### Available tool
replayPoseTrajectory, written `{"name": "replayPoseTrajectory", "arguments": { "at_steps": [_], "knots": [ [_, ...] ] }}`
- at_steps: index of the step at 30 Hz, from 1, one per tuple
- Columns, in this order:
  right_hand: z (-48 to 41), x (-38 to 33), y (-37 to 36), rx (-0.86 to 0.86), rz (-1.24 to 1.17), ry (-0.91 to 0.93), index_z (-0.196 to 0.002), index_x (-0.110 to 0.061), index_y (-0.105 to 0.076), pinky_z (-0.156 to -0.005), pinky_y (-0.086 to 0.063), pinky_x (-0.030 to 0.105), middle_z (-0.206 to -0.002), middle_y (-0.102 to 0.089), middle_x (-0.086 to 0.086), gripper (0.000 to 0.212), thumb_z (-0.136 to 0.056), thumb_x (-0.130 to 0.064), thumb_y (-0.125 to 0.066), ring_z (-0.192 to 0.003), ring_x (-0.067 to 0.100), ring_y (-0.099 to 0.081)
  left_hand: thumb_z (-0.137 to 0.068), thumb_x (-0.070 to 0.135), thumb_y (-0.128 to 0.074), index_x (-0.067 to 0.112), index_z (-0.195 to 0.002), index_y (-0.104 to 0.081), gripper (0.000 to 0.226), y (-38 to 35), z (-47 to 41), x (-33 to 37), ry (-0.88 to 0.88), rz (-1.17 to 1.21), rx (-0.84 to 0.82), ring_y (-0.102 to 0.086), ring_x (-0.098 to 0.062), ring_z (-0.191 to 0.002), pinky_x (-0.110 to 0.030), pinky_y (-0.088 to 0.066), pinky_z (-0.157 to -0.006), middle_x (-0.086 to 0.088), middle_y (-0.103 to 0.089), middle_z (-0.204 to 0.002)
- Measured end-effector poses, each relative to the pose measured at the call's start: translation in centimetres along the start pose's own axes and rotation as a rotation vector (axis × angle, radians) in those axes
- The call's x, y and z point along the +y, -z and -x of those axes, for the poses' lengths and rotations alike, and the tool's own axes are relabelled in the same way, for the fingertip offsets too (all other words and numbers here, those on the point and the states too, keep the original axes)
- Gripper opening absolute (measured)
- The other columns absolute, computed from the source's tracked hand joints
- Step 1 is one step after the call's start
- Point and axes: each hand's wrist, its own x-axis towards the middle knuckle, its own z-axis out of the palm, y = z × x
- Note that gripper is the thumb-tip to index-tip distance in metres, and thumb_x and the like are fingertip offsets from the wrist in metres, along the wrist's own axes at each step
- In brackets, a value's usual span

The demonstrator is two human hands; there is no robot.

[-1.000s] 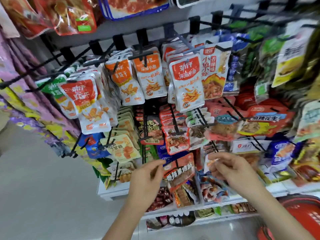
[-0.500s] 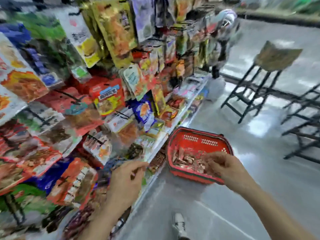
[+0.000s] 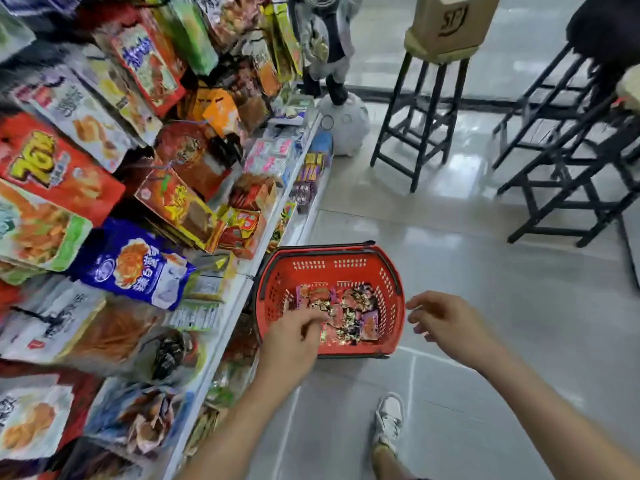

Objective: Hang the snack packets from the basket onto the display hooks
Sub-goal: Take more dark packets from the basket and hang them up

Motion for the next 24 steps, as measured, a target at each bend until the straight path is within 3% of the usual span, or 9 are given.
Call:
{"name": "replayPoseTrajectory", "arguments": {
  "at_steps": [4, 7, 9, 11, 14, 15, 18, 21, 24],
  "knots": [
    [-8.2, 3.2, -2.1, -0.121, 0.118, 0.005, -0.081, -0.033, -0.060, -0.077, -0.051, 0.032, -0.087, -0.070, -0.007, 0.023, -0.091, -0.013, -0.058, -0.081, 0.017, -0.065, -0.088, 0.005, -0.058, 0.025, -0.095, -0.075, 0.027, -6.3, -5.7, -2.6, 0.103, -0.011, -0.084, -0.062, 0.004, -0.085, -0.014, -0.045, -0.075, 0.021, -0.069, -0.091],
    [-14.2, 6.7, -6.1, -0.313, 0.217, 0.004, -0.081, -0.035, -0.053, -0.070, -0.039, 0.022, -0.088, -0.060, -0.009, 0.025, -0.093, -0.013, -0.055, -0.084, 0.013, -0.058, -0.088, 0.003, -0.058, 0.024, -0.091, -0.076, 0.028, -10.7, -8.9, -6.5, 0.206, 0.012, -0.152, -0.058, 0.013, -0.075, -0.009, -0.042, -0.071, 0.023, -0.067, -0.087],
    [-17.9, 9.4, -9.5, -0.471, 0.263, -0.003, -0.101, -0.026, -0.060, -0.074, -0.038, 0.022, -0.096, -0.058, -0.005, 0.017, -0.092, -0.012, -0.055, -0.092, 0.016, -0.057, -0.089, 0.003, -0.058, 0.023, -0.092, -0.076, 0.027, -13.3, -11.2, -9.6, 0.253, -0.001, -0.184, -0.054, 0.021, -0.071, -0.001, -0.037, -0.066, 0.027, -0.062, -0.081],
    [-21.5, 12.7, -13.4, -0.590, 0.301, -0.017, -0.124, -0.012, -0.055, -0.082, -0.044, 0.028, -0.109, -0.063, 0.005, 0.033, -0.092, -0.015, -0.058, -0.102, 0.024, -0.060, -0.090, 0.004, -0.057, 0.027, -0.091, -0.074, 0.029, -15.8, -13.7, -13.6, 0.285, -0.028, -0.203, -0.055, 0.018, -0.070, 0.001, -0.036, -0.065, 0.030, -0.060, -0.079],
    [-26.4, 17.6, -18.9, -0.692, 0.317, -0.106, -0.146, -0.012, -0.033, -0.093, -0.047, 0.036, -0.126, -0.059, 0.014, 0.061, -0.091, -0.015, -0.058, -0.109, 0.028, -0.060, -0.090, 0.004, -0.054, 0.022, -0.101, -0.073, 0.028, -19.7, -18.1, -20.8, 0.354, -0.106, -0.255, -0.058, 0.003, -0.085, -0.005, -0.035, -0.072, 0.014, -0.068, -0.097],
    [-28.0, 19.2, -20.6, -0.698, 0.300, -0.152, -0.149, -0.014, -0.026, -0.089, -0.049, 0.033, -0.131, -0.057, 0.013, 0.066, -0.091, -0.015, -0.057, -0.105, 0.024, -0.061, -0.090, 0.005, -0.054, 0.020, -0.106, -0.072, 0.029, -21.1, -19.6, -23.3, 0.386, -0.142, -0.279, -0.060, -0.004, -0.092, -0.009, -0.036, -0.075, 0.008, -0.069, -0.105],
    [-32.7, 24.2, -25.1, -0.651, 0.196, -0.281, -0.154, -0.016, -0.012, -0.057, -0.048, 0.022, -0.137, -0.050, 0.015, 0.076, -0.093, -0.011, -0.058, -0.071, 0.010, -0.060, -0.088, 0.010, -0.056, 0.018, -0.119, -0.066, 0.033, -24.9, -23.8, -30.5, 0.476, -0.262, -0.374, -0.060, -0.017, -0.111, -0.020, -0.038, -0.087, 0.000, -0.065, -0.123],
    [-37.4, 28.2, -28.8, -0.502, 0.221, -0.337, -0.154, -0.017, -0.008, -0.061, -0.052, 0.022, -0.145, -0.042, 0.020, 0.080, -0.093, -0.011, -0.059, -0.082, 0.017, -0.064, -0.088, 0.015, -0.058, 0.019, -0.128, -0.059, 0.041, -27.8, -27.5, -35.9, 0.519, -0.351, -0.454, -0.057, -0.024, -0.117, -0.025, -0.039, -0.089, -0.007, -0.063, -0.127],
    [-41.0, 31.6, -31.7, -0.407, 0.152, -0.423, -0.154, -0.017, -0.002, -0.044, -0.042, 0.020, -0.133, -0.050, 0.022, 0.083, -0.092, -0.011, -0.057, -0.061, 0.012, -0.054, -0.088, 0.019, -0.056, 0.019, -0.140, -0.048, 0.052, -30.3, -29.8, -40.0, 0.526, -0.448, -0.513, -0.050, -0.026, -0.125, -0.031, -0.041, -0.100, -0.008, -0.054, -0.138]
  ]
}}
